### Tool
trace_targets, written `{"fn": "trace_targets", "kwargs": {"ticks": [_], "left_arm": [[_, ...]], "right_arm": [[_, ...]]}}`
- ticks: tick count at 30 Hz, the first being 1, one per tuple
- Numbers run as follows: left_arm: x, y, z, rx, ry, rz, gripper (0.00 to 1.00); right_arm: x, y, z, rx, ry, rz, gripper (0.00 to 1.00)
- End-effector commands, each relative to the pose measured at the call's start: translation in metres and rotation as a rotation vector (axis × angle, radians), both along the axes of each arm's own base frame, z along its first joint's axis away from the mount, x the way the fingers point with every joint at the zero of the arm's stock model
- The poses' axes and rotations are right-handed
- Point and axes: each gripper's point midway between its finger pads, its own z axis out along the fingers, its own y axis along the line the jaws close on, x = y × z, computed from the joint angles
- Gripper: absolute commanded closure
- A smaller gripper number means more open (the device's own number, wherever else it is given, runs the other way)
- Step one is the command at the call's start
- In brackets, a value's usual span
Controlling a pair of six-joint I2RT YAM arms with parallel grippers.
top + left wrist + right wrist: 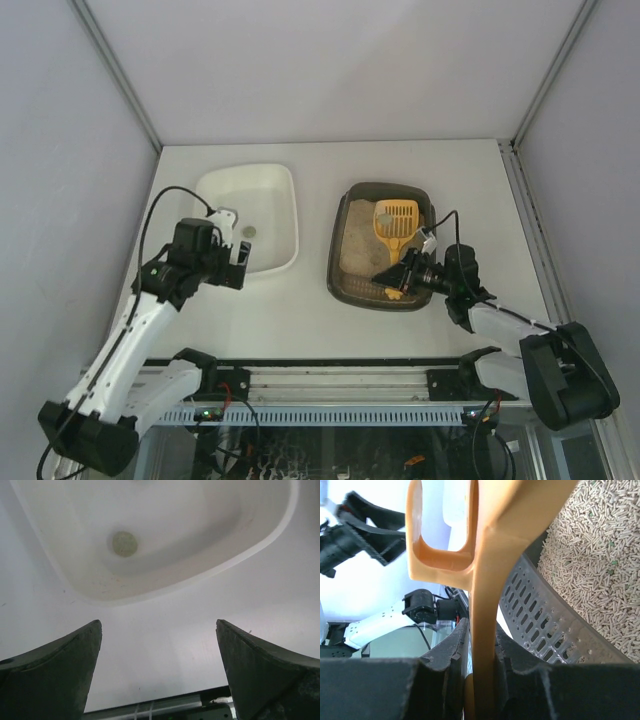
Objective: Clean the litter box
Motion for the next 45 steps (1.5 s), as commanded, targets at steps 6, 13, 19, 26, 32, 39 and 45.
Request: {"fn": "trace_targets", "kwargs": {"ticks": [6, 13, 19, 26, 32, 39, 45], "left_arm": [[0.004, 0.002, -0.009, 0.081, 0.132, -0.062, 0.0], [0.001, 0.0, -0.006, 0.058, 0.123, -0.082, 0.0], [0.0, -0.001, -0.002, 0.043, 0.105, -0.091, 0.0], [-0.001, -0.003, -0.002, 0.037, 0.111, -0.105, 0.0], [-0.001, 0.001, -0.001, 0.028, 0.109, -0.096, 0.0], [-0.002, 0.003, -0.002, 0.005, 0.126, -0.101, 0.0], [-0.002, 0.002, -0.003, 0.002, 0.133, -0.108, 0.0]], "right_arm": [[0.003, -0.005, 0.037, 0.189, -0.187, -0.058, 1.0], [-0.004, 0.004, 0.035, 0.14, -0.176, -0.032, 1.0], [-0.009, 0.017, 0.037, 0.091, -0.16, 0.015, 1.0], [-0.001, 0.016, 0.036, 0.099, -0.092, 0.018, 1.0], [0.019, -0.002, 0.041, 0.122, -0.047, -0.086, 1.0], [0.018, 0.003, 0.045, 0.179, 0.03, -0.079, 1.0], [0.022, 0.018, 0.059, 0.203, 0.01, -0.038, 1.0]]}}
